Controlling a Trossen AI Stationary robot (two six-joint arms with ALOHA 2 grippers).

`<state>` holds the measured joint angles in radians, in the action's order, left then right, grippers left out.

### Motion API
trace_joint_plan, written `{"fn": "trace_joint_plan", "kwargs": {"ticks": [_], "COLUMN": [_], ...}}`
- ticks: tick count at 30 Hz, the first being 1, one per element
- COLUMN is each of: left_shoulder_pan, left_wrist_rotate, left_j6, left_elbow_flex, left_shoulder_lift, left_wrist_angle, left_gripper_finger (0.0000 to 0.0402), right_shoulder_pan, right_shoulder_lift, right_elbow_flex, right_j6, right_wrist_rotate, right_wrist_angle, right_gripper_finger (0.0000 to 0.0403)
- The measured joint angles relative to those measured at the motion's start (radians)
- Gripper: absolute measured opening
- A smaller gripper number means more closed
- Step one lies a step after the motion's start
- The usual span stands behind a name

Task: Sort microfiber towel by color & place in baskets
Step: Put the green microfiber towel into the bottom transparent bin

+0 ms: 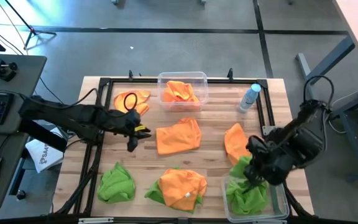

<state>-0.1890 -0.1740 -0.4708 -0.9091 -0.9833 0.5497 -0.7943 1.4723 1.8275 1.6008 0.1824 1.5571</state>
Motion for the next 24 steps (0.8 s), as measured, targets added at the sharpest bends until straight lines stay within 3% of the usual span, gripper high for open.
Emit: {"fn": "trace_joint_plan", "kwargs": {"ticks": [7,24], "left_shoulder_pan": [-0.030,-0.097], "left_wrist_rotate": [-0.003,-0.046], "left_j6": [0.031,0.064], "left_elbow_flex": [0.013,0.013], "left_shoulder_lift": [0.036,0.128], "left_wrist_angle": [0.012,0.101], "left_gripper_finger": [0.0090,0.0090], "right_shoulder_pan": [-0.092,-0.138], "right_shoulder_lift": [0.083,0.369], "right_elbow_flex": [0.016,0.015], "right_j6": [0.165,0.217], "right_wrist_rotate": [-0.130,-0.126], "right_wrist_angle": [0.014,0.014], "right_gripper_finger": [0.0000,0.0000]}}
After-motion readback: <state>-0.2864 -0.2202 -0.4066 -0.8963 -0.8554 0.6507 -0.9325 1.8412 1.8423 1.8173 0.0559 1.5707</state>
